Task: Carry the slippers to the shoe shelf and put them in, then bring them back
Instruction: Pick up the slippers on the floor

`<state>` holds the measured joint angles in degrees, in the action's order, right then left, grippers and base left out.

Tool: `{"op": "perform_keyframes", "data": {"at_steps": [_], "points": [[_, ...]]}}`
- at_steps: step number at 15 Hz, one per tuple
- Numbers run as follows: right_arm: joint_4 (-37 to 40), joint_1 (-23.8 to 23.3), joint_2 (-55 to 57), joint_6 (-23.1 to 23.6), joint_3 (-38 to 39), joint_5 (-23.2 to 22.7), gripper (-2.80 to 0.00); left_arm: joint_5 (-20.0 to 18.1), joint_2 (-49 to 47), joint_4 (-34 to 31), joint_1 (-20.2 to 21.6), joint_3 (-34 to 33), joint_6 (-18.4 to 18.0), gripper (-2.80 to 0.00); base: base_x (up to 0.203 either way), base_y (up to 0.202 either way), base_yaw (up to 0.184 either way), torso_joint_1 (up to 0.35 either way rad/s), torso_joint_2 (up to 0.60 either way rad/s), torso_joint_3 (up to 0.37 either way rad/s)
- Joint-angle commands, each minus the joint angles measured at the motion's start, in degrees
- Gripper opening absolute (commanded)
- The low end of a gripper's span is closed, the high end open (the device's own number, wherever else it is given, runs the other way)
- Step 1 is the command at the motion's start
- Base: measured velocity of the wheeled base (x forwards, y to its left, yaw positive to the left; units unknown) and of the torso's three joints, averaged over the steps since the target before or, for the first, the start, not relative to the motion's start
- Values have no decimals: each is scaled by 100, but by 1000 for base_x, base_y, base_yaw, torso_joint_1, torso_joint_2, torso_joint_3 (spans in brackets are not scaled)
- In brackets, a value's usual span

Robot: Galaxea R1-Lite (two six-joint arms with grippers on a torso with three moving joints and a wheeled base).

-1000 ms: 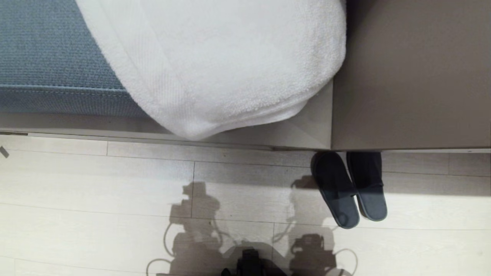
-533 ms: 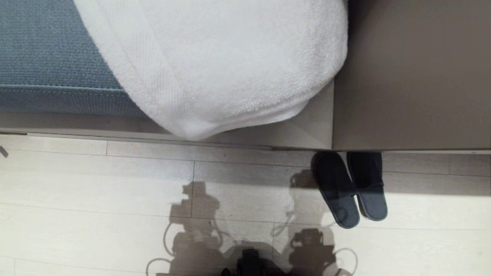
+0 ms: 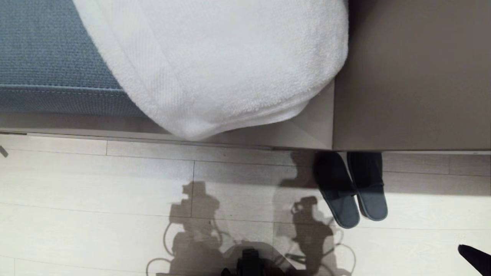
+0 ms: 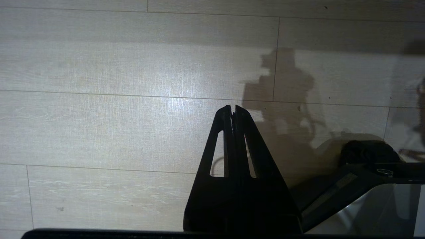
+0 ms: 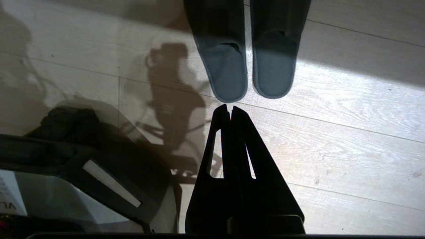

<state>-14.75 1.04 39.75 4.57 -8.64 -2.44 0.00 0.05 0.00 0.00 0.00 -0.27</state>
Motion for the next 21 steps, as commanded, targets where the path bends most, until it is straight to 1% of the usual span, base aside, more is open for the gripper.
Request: {"op": "perform_keyframes", "data": {"at_steps": [1,2,6,8,10,11,12,13,15,16,20,21], "points": [[-986,11,1797,80,-6,-61,-280,0,-5,0,0,0,0,-280,0,0,0,0,0,0],[-1376,13,2308,228,-10,-101,-280,0,-5,0,0,0,0,-280,0,0,0,0,0,0],[-2548,10,4336,1061,-12,-174,-280,0,-5,0,0,0,0,-280,0,0,0,0,0,0],[-3483,-1,5394,1319,-2,-168,-280,-1,-5,0,0,0,0,-280,0,0,0,0,0,0],[-4771,-18,6416,1471,18,-101,-280,0,-5,0,0,0,0,-280,0,0,0,0,0,0],[-5289,-24,6797,1510,42,-54,-280,0,-5,0,0,0,0,-280,0,0,0,0,0,0],[-5862,-41,7239,1558,109,25,-48,0,-5,0,0,0,0,-280,0,0,0,0,0,0],[-6268,-67,7588,1618,167,81,0,0,-5,0,0,0,0,-280,0,0,0,0,0,0],[-7033,-208,8195,1803,266,160,0,0,-5,0,0,0,0,-280,0,0,0,0,0,0],[-7241,-324,8358,1897,277,176,0,0,-5,0,0,0,0,-280,0,0,0,0,0,0],[-7291,-410,8616,1928,-38,137,0,-9,-5,9,0,0,0,-280,0,0,0,0,0,0],[-7291,-449,8697,1926,-228,50,0,-9,-5,0,0,0,-6,-280,0,0,0,0,0,0]]}}
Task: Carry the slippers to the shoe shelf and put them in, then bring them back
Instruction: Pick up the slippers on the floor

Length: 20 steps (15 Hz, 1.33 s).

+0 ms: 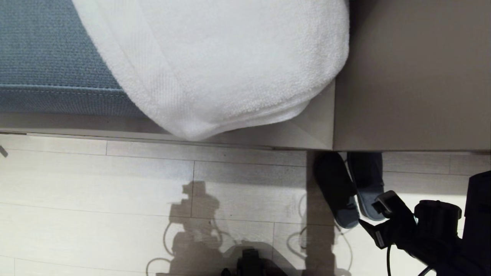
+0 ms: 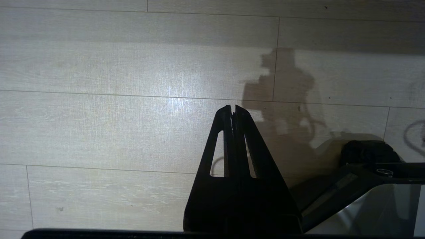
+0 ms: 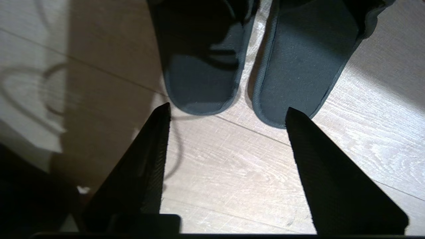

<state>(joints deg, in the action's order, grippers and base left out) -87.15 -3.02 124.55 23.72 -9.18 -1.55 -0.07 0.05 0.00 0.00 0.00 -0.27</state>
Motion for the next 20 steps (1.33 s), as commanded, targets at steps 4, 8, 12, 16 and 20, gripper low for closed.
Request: {"op": "perform_keyframes", "data": {"at_steps": [4,8,12,16,20], "points": [[-36,-95,472,-35,-1081,-178,0,7,-5,9,0,0,0,-280,0,0,0,0,0,0],[-45,-123,837,-192,-1448,101,0,-1,-5,0,0,0,-8,-280,0,0,0,0,0,0],[-51,-139,978,-373,-1748,120,0,-1,-5,0,0,0,-17,-280,0,0,0,0,0,0],[-51,-120,1167,-1039,-2133,119,0,-1,-5,0,0,0,-17,-280,0,0,0,0,0,0],[-51,-46,1185,-1337,-2549,103,0,-1,-5,0,0,0,-8,-280,0,0,0,0,0,0]]}}
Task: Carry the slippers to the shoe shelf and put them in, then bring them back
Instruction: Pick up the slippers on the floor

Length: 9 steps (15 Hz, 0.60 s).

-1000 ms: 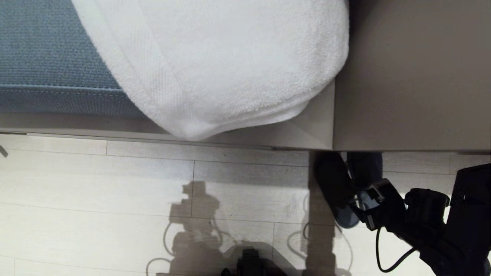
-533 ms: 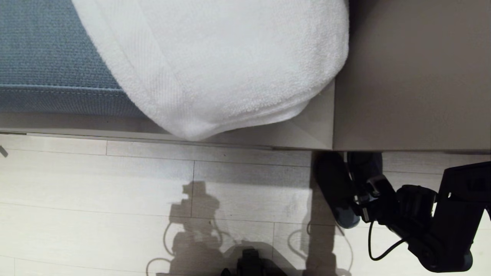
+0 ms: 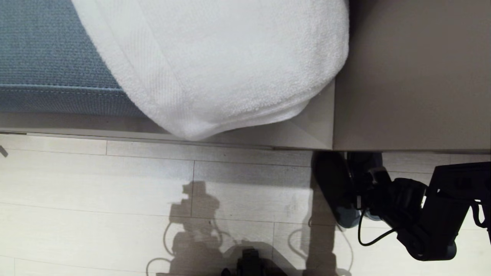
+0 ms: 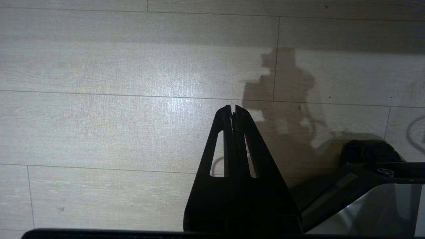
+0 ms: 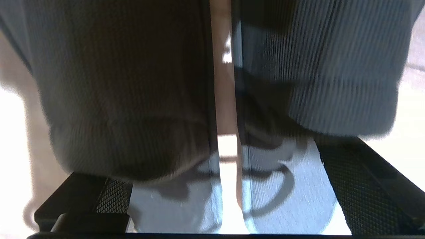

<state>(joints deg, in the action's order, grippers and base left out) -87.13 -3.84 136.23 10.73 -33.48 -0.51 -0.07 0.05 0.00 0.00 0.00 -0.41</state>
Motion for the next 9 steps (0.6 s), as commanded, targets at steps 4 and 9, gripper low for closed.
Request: {"op": "perform_keyframes", "data": {"at_steps": [4,9], "points": [[-54,155,-35,-176,-458,-7,0,1,-5,0,0,0,6,-280,0,0,0,0,0,0],[-54,181,107,-185,-687,-11,0,-1,-5,2,0,0,6,-280,0,0,0,0,0,0]]}}
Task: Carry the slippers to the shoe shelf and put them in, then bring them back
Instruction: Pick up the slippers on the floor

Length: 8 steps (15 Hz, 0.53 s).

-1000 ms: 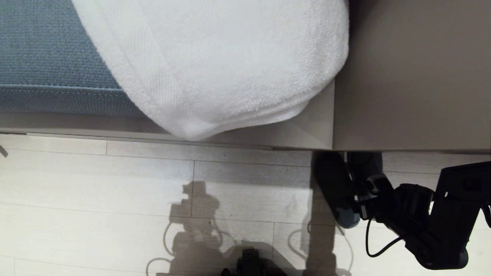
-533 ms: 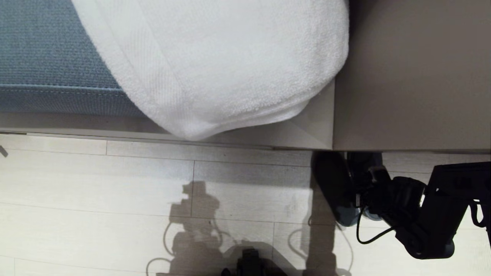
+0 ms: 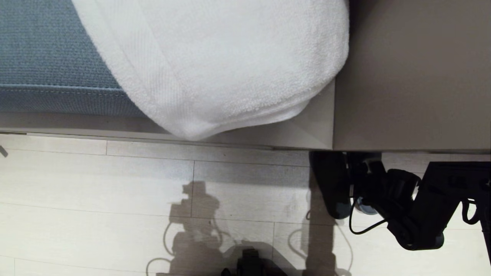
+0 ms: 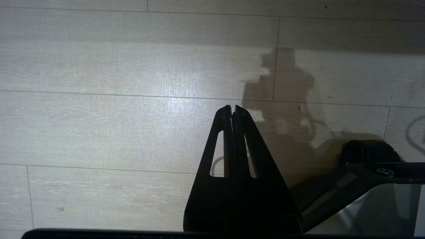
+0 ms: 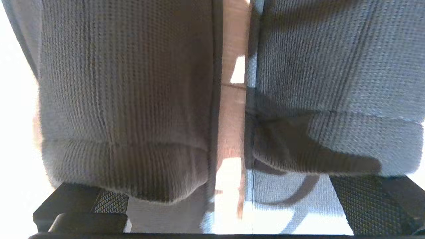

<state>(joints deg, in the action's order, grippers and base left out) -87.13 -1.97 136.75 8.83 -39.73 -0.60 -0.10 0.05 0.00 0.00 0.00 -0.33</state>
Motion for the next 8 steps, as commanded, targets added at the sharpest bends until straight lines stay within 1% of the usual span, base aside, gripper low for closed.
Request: {"op": "perform_keyframes", "data": {"at_steps": [1,2,5,8], "points": [[-54,-5,107,-3,-96,-11,-127,1,-5,0,0,0,-2,-280,0,0,0,0,0,0],[-54,-5,179,-11,-174,-11,-280,1,-5,0,0,0,-2,-280,0,0,0,0,0,0],[-54,-46,317,-12,-404,-42,-280,1,-5,0,0,0,-11,-280,0,0,0,0,0,0],[-54,-69,299,-12,-492,-195,-280,10,-5,0,0,0,-29,-280,0,0,0,0,0,0]]}}
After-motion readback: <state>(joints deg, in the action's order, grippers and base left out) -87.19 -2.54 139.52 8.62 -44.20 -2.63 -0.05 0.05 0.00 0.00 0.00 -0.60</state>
